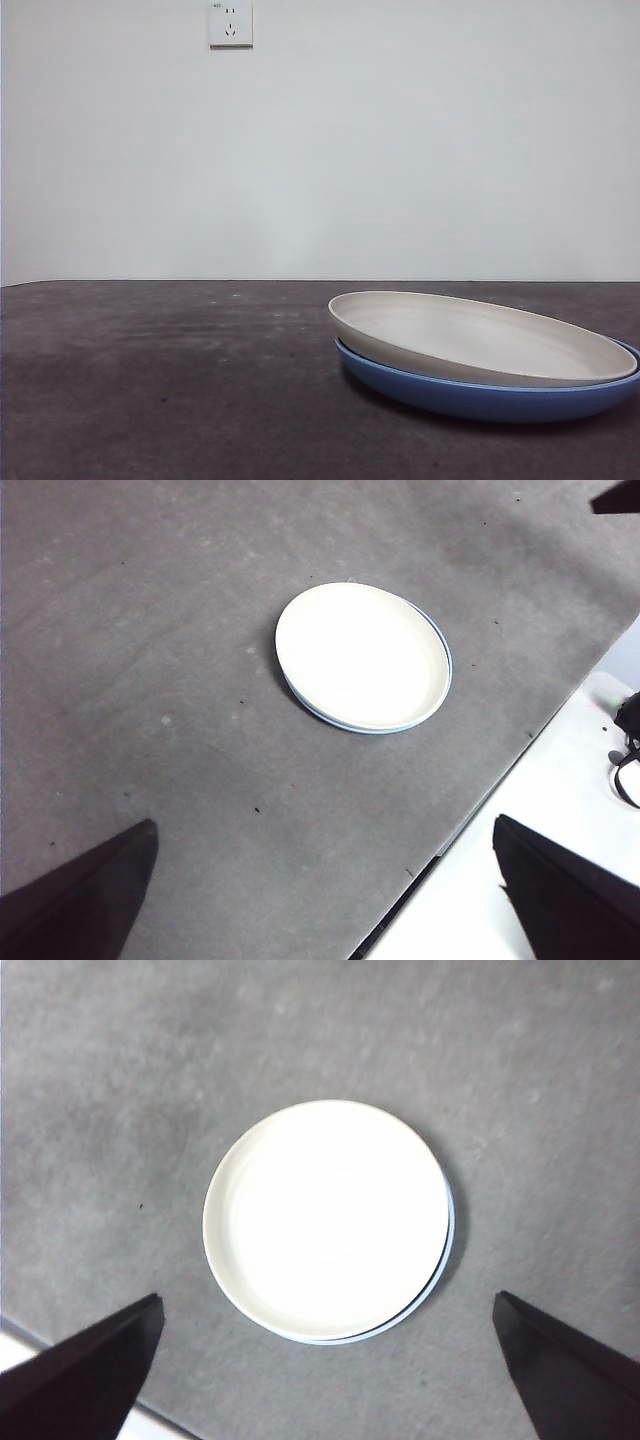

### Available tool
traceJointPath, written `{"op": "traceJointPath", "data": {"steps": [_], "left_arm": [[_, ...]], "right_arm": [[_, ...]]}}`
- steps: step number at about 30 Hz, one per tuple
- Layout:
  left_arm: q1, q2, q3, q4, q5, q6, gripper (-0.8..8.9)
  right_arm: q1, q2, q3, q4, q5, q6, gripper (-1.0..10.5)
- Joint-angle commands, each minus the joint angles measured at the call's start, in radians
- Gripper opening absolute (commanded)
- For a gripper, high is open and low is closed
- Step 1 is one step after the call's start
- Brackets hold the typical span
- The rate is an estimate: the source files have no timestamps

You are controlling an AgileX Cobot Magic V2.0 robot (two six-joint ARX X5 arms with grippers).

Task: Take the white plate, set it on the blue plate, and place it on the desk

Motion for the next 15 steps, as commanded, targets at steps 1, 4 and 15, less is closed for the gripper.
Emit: {"op": "traceJointPath", "data": {"steps": [1, 4, 15], "left_arm": [[-0.003, -0.055, -0.055, 0.052, -0.001, -0.030, 6.58], [-0.003, -0.127, -0.138, 0.108, -0.001, -0.068, 6.58], [-0.003, -0.261, -0.287, 0.203, -0.001, -0.153, 6.57]], "right_arm": [[0.005, 0.050, 0.016, 0.000, -0.011, 0.005, 5.7], [0.005, 0.093, -0.005, 0.005, -0.027, 0.003, 5.7], [0.004, 0.202, -0.186, 0.202, -0.061, 0.015, 5.7]]}}
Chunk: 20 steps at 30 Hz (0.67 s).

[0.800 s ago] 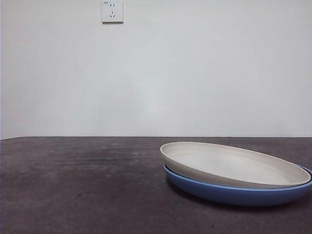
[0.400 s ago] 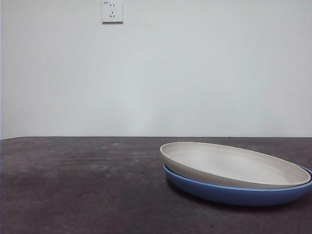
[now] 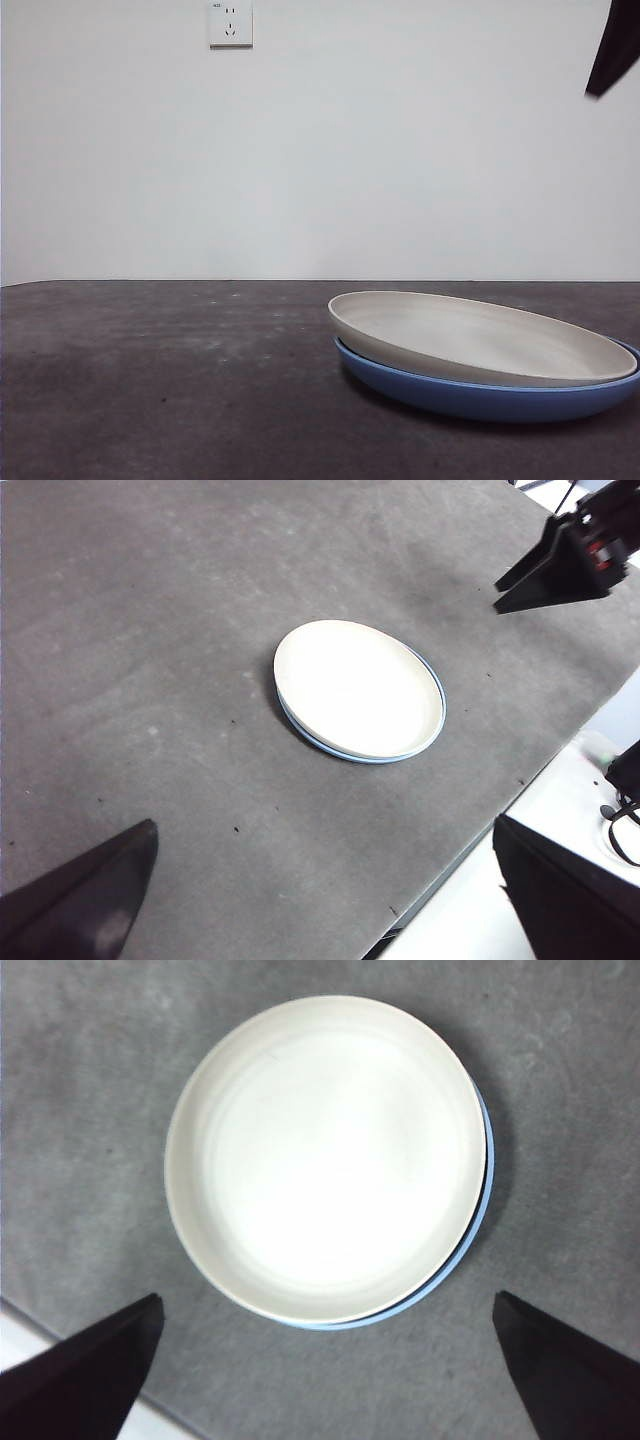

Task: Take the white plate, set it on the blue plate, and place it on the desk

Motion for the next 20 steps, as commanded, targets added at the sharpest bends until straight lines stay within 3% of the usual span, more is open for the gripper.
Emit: {"op": "traceJointPath", "data": {"steps": [1, 20], "left_arm": [[-0.003, 0.000, 0.010, 0.013, -0.001, -0.016, 6.57], [-0.003, 0.000, 0.010, 0.013, -0.001, -0.016, 6.58]], "right_arm": [[0.003, 0.047, 0.002, 0.047, -0.002, 0.012, 5.7], [-0.054, 0.489, 0.002, 0.283, -0.011, 0.031, 5.7]]}}
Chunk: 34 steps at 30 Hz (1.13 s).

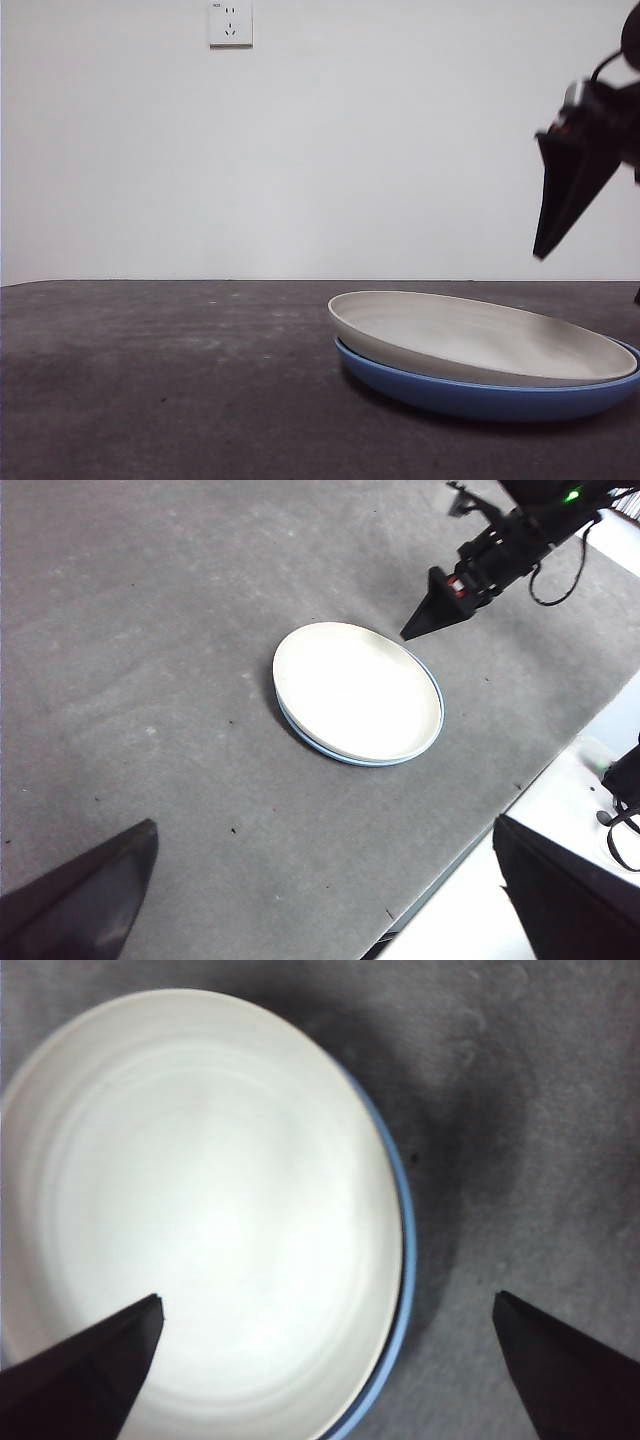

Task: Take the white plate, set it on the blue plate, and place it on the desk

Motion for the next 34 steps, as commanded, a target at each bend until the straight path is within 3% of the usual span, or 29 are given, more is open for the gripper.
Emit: {"op": "traceJointPath", "data": {"steps": [1, 5, 13, 17, 23, 29, 34], "left_arm": [[-0.003, 0.002, 0.010, 0.010, -0.001, -0.003, 6.58], [-0.003, 0.002, 0.010, 0.012, -0.001, -0.003, 6.58], [-0.003, 0.002, 0.010, 0.018, -0.001, -0.003, 6.57], [-0.003, 0.002, 0.010, 0.022, -0.001, -0.003, 6.58], [-0.003, 0.002, 0.010, 0.022, -0.001, -0.003, 6.57], [-0.003, 0.002, 0.010, 0.022, -0.001, -0.003, 6.58], [-0.003, 0.002, 0.010, 0.021, -0.001, -0.003, 6.58]], "right_arm": [[0.002, 0.060, 0.008, 0.026, -0.021, 0.006, 5.7], [0.002, 0.125, 0.008, 0.058, -0.081, 0.004, 5.7], [0.002, 0.198, 0.008, 0.084, -0.082, 0.004, 5.6], [0.002, 0.212, 0.008, 0.091, -0.084, 0.005, 3.3], [0.002, 0.216, 0.008, 0.084, -0.079, 0.009, 1.1], [0.002, 0.216, 0.008, 0.080, -0.068, 0.009, 0.1], [0.001, 0.215, 0.009, 0.086, -0.053, 0.017, 0.1]]}}
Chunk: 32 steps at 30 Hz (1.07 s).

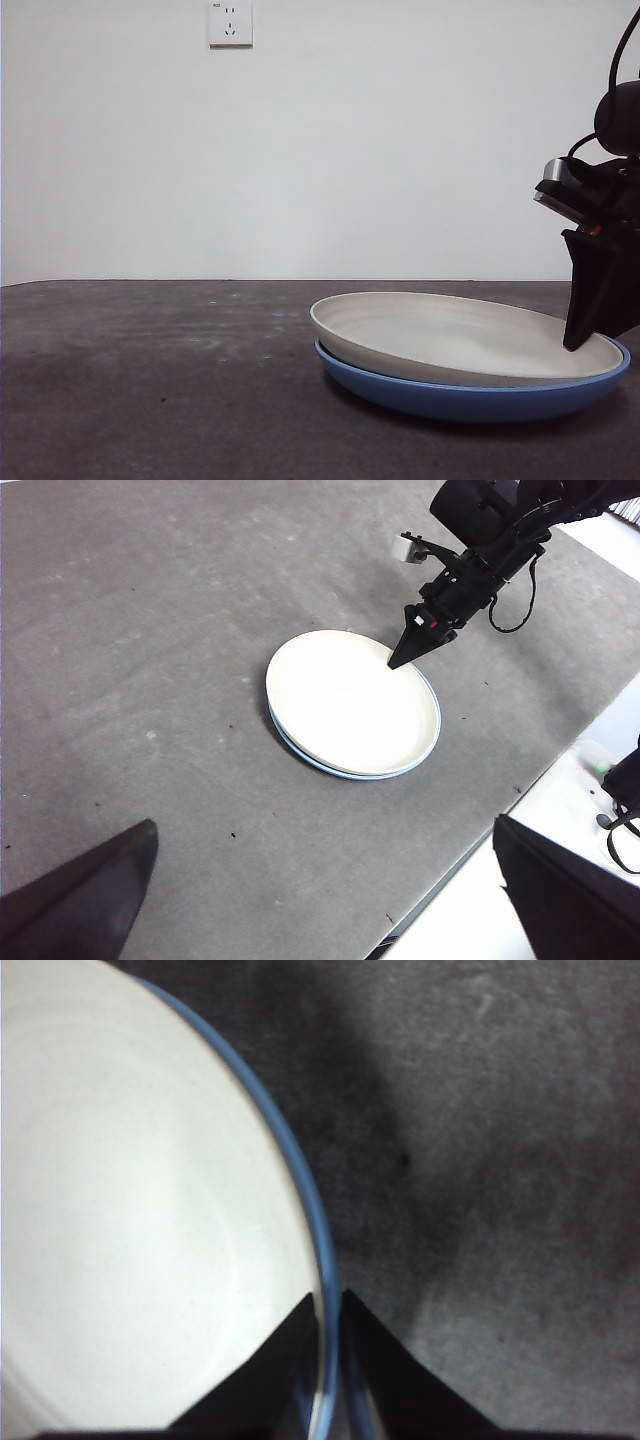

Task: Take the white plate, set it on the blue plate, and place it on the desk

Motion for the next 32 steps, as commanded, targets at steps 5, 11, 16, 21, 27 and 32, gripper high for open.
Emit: {"op": "traceJointPath", "data": {"steps": [5, 11, 16, 21, 27, 32], "left_arm": [[-0.003, 0.002, 0.010, 0.013, -0.001, -0.003, 6.58], [-0.003, 0.002, 0.010, 0.014, -0.001, -0.002, 6.58], [-0.003, 0.002, 0.010, 0.016, -0.001, 0.001, 6.57], [-0.003, 0.002, 0.010, 0.020, -0.001, 0.002, 6.58], [-0.003, 0.002, 0.010, 0.027, -0.001, 0.005, 6.58], [-0.003, 0.002, 0.010, 0.025, -0.001, 0.004, 6.58]], "right_arm": [[-0.001, 0.018, 0.040, -0.015, -0.003, 0.041, 0.1], [0.033, 0.018, 0.115, -0.077, -0.009, 0.077, 0.1], [0.103, 0.018, 0.173, -0.085, -0.013, 0.139, 0.1], [0.190, 0.037, 0.223, -0.076, -0.014, 0.212, 0.1], [0.291, 0.137, 0.283, -0.031, -0.013, 0.256, 0.1], [0.340, 0.231, 0.324, -0.016, 0.043, 0.266, 0.1]]}}
